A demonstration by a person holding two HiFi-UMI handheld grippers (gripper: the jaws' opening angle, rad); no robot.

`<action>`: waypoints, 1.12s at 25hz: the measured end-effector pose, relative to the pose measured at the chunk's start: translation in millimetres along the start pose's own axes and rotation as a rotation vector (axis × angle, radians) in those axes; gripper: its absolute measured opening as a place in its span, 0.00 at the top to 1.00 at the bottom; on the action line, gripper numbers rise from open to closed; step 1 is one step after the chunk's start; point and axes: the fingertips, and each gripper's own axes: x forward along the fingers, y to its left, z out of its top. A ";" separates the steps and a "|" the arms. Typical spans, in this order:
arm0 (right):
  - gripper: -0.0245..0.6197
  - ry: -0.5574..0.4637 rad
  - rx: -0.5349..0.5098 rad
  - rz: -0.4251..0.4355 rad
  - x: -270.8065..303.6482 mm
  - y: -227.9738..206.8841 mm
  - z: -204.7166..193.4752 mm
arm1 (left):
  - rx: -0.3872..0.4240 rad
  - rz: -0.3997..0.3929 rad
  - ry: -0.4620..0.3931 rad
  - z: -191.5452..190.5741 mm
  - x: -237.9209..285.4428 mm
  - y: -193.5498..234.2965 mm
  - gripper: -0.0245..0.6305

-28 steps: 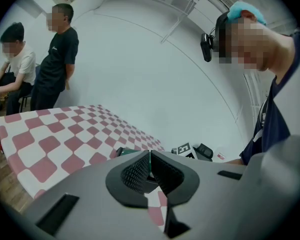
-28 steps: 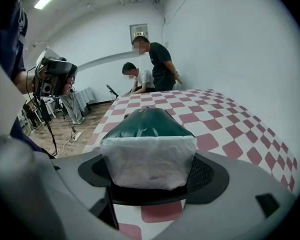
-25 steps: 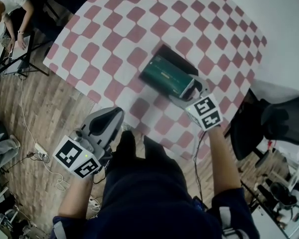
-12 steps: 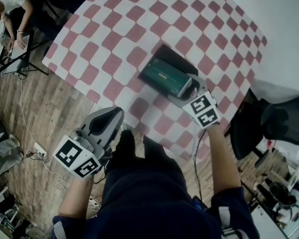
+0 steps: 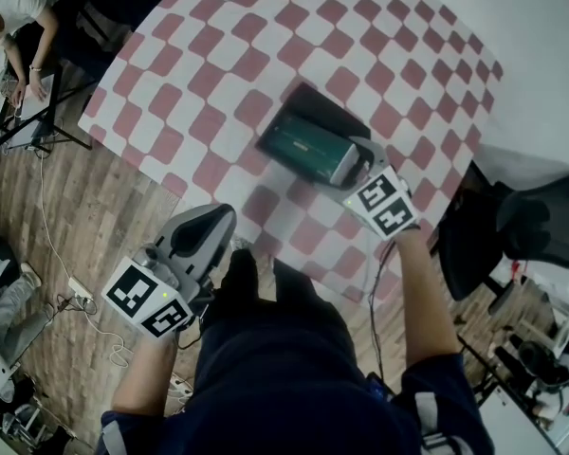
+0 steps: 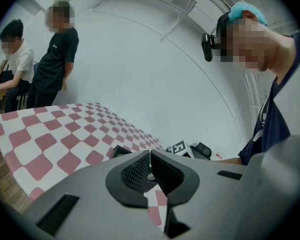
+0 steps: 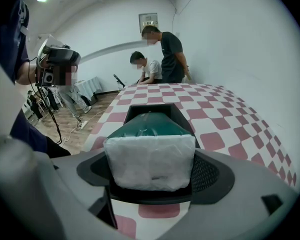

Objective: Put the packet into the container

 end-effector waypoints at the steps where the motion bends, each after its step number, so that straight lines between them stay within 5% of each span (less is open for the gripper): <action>1: 0.29 -0.002 -0.002 0.001 -2.0 0.6 0.2 | 0.001 -0.002 0.002 -0.5 0.2 -1.0 0.91; 12: 0.27 -0.120 0.058 -0.057 -45.8 -1.4 7.5 | 0.029 -0.033 0.007 4.1 3.1 -16.3 0.91; 25: 0.29 -0.585 0.240 -0.053 -177.7 32.1 65.8 | 0.148 -0.115 0.006 34.6 5.5 -62.2 0.91; 28: 0.37 -0.646 0.252 -0.064 -202.2 46.6 73.0 | 0.169 -0.139 0.004 38.4 4.1 -76.2 0.91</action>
